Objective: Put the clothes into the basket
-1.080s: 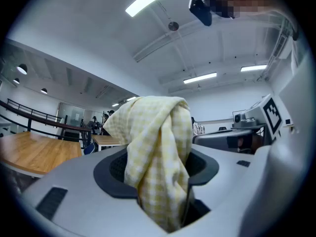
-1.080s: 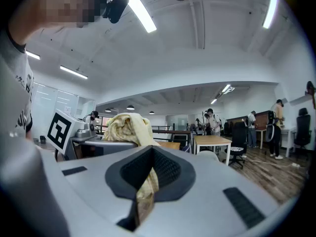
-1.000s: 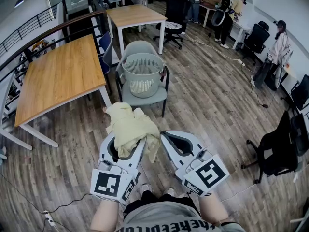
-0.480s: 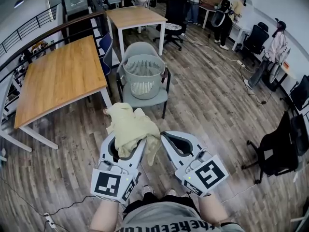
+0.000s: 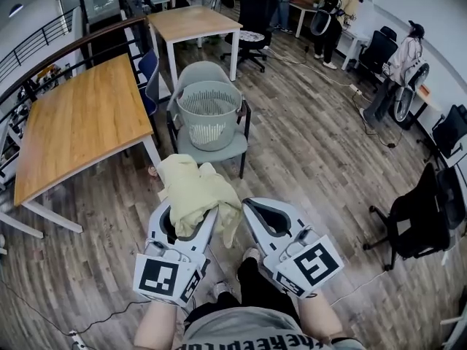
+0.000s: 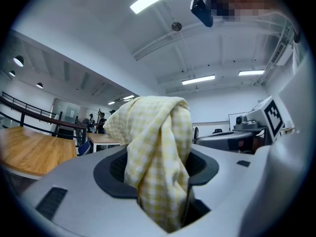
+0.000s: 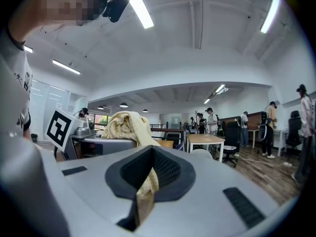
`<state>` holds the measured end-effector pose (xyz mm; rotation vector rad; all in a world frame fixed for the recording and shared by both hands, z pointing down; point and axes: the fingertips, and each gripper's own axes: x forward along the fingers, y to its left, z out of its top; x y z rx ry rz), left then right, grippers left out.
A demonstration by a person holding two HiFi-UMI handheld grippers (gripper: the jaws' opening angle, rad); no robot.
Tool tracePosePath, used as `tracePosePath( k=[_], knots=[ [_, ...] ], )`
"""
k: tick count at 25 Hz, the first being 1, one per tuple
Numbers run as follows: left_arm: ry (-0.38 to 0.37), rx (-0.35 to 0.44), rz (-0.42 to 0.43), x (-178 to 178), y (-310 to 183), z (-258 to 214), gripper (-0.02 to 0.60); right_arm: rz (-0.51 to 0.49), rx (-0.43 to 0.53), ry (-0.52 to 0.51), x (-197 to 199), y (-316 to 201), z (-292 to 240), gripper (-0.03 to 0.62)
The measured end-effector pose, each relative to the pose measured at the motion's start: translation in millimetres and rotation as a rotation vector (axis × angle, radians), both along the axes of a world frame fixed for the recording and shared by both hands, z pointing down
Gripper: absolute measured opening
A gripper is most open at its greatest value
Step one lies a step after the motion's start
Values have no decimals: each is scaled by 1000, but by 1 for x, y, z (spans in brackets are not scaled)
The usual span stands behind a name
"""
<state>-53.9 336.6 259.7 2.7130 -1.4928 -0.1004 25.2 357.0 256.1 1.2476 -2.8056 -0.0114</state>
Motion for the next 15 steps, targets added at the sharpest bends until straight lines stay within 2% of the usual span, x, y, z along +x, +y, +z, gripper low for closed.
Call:
tracePosePath(
  k=[5, 15],
  knots=[
    [-5, -7, -7, 2, -31, 4, 253, 18, -16, 25, 3, -36, 7, 9],
    [-17, -8, -77, 15, -112, 2, 253, -83, -20, 16, 11, -122, 3, 9]
  ],
)
